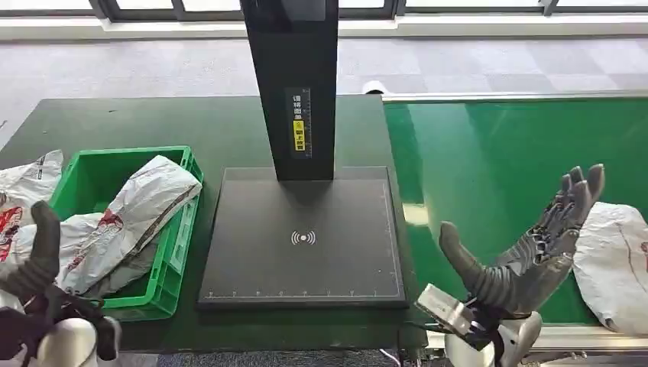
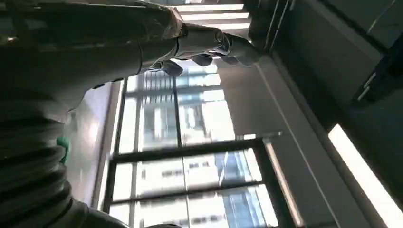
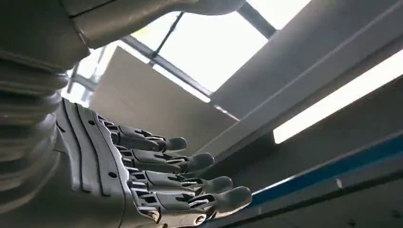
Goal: Moved the parcel from conveyor to table for the left to box.
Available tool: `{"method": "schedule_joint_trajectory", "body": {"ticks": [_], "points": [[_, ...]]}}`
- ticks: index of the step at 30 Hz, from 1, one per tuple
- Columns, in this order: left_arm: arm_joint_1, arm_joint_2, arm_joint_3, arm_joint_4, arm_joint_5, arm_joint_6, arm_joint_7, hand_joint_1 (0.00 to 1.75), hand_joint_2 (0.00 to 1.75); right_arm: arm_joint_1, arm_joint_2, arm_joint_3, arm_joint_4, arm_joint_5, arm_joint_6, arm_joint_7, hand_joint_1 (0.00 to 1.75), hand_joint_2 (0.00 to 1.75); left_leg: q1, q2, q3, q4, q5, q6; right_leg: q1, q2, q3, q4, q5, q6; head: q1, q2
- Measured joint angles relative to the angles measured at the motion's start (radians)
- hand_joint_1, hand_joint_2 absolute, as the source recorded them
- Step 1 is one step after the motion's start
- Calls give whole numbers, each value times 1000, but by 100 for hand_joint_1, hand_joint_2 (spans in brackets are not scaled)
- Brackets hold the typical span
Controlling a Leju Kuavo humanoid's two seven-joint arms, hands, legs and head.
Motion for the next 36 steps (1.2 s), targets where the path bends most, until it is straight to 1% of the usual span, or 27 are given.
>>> {"method": "schedule_joint_trajectory", "body": {"ticks": [2,4,8,10,12,14,16,18,21,22,24,26,29,36], "points": [[25,45,-167,-26,155,-22,3,0,175,-42,1,-70,96,114,0,65,0,175,0,3,0,0,0,0,0,2,-1,0,1,1,-1,0],[38,83,-291,-41,191,-55,2,0,175,-70,2,-152,174,174,2,88,0,175,-1,0,0,0,0,1,-1,0,0,0,1,1,0,0],[56,121,-413,-61,209,-65,3,0,175,-97,4,-225,259,193,0,97,0,175,-1,1,0,0,1,1,0,1,-1,0,1,1,0,0],[60,134,-448,-64,218,-90,3,0,175,-108,4,-254,290,233,0,133,0,175,0,0,0,0,1,1,1,1,-1,0,1,0,0,0],[68,138,-466,-64,218,-138,3,0,175,-127,4,-301,335,258,0,141,0,175,0,1,0,0,1,0,1,1,-1,0,1,0,0,0],[75,138,-478,-60,214,-172,3,0,175,-146,4,-355,375,288,-1,120,0,175,0,1,0,0,1,1,1,1,-1,0,1,0,0,0],[77,138,-486,-45,192,-199,3,0,175,-176,4,-438,435,324,-1,90,0,175,0,1,0,0,1,1,0,1,-1,0,1,0,0,0],[84,139,-490,-25,167,-208,3,0,175,-198,5,-518,484,368,-1,88,0,175,0,0,0,0,1,1,0,0,0,0,1,1,0,0],[95,144,-499,-9,148,-207,3,0,175,-224,5,-606,551,427,-1,124,0,175,0,0,-1,0,1,1,0,1,-1,0,1,1,0,0],[98,145,-500,-3,142,-206,4,0,175,-232,2,-643,582,463,-1,159,0,175,-1,0,-1,0,1,1,-1,1,-1,0,1,1,0,0],[105,148,-504,4,138,-206,4,0,175,-249,-6,-678,624,492,-1,190,0,175,-1,1,-1,0,0,1,-1,2,-1,0,1,1,0,0],[110,150,-506,12,133,-206,4,0,175,-260,-18,-709,655,532,-1,244,0,175,-1,0,-1,0,1,1,0,1,-1,0,1,1,0,0],[116,152,-506,21,128,-206,4,0,175,-279,-46,-737,684,542,-1,300,0,175,-1,0,-1,0,1,1,0,1,-1,0,1,1,0,0],[125,153,-506,37,128,-215,4,0,175,-322,-139,-817,780,554,-1,387,0,175,-2,0,-1,0,0,1,-1,0,-1,0,1,1,0,0]]}}
